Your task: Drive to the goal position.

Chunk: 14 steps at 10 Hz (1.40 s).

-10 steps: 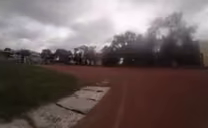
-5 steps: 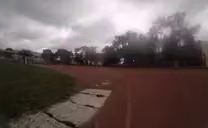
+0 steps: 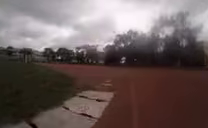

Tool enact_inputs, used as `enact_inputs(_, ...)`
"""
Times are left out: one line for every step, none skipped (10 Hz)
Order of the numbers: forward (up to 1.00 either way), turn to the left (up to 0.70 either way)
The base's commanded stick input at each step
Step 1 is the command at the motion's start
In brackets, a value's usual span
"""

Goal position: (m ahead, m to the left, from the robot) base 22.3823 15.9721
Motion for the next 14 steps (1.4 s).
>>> enact_inputs(0.7,0.0)
enact_inputs(0.7,0.0)
enact_inputs(0.7,0.0)
enact_inputs(0.7,0.0)
enact_inputs(0.7,0.0)
enact_inputs(0.7,-0.35)
enact_inputs(0.7,-0.35)
enact_inputs(0.7,-0.35)
enact_inputs(0.7,-0.35)
enact_inputs(0.7,-0.35)
enact_inputs(0.7,-0.35)
enact_inputs(0.7,-0.35)
enact_inputs(0.7,-0.35)
enact_inputs(0.7,-0.35)
